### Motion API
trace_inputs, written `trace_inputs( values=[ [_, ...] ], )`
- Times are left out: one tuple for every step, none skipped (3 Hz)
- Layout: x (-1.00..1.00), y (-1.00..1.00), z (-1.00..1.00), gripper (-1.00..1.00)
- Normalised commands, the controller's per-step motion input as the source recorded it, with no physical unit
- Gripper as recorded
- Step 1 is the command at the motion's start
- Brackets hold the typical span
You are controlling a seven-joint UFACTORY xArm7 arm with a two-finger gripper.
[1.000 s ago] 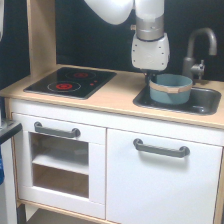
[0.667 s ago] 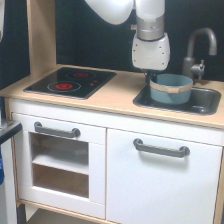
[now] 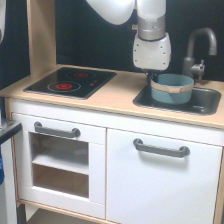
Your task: Place the pot in the sink
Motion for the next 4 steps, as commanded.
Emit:
trace_inputs(
  values=[
    [0.03,0.02,-0.26,0.46],
    [-0.01,-0.09,0.04,0.96],
    [-0.08,-0.11,0.38,1.0],
    [-0.08,-0.07,0.49,1.0]
  ],
)
